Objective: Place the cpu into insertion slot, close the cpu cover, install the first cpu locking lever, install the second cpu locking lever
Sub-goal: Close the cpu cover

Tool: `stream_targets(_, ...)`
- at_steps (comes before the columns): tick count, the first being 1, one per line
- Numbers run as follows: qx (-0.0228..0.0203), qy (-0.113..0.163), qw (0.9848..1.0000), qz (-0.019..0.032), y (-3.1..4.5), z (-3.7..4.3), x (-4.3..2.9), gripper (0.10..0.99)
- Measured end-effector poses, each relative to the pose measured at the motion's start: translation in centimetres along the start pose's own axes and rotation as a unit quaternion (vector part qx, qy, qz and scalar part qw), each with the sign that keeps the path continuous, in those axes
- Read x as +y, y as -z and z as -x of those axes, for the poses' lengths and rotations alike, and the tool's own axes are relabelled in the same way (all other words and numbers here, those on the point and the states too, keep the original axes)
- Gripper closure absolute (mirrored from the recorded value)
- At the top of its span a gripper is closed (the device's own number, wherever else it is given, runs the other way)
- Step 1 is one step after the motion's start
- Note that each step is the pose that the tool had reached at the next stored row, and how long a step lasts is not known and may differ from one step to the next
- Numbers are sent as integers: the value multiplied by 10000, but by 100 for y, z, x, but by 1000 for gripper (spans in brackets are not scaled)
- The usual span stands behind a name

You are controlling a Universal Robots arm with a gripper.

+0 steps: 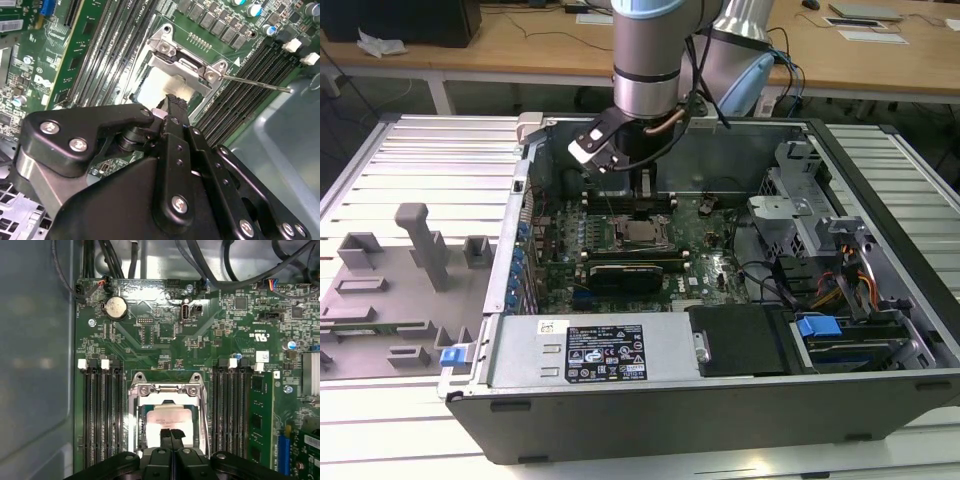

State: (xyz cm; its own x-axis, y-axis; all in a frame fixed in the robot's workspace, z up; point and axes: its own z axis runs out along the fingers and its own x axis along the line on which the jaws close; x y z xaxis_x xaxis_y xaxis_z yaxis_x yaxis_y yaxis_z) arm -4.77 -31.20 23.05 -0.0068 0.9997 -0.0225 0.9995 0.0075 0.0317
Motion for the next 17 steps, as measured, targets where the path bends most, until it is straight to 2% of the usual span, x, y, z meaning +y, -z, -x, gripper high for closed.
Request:
stream_targets(3, 10, -11, 10000, 0, -18, 27, -1, 980)
stream_targets(8, 8, 0, 10000, 0, -18, 28, -1, 980)
stream_targets(10, 10, 135, 9999, 3, -18, 28, 0, 980)
stream_targets(12, 17, 463, 9989, 10, -19, 28, -1, 980)
stream_targets(14, 20, 637, 9980, 14, -19, 28, -1, 980)
stream_targets(17, 29, 989, 9951, 22, -19, 28, -1, 980)
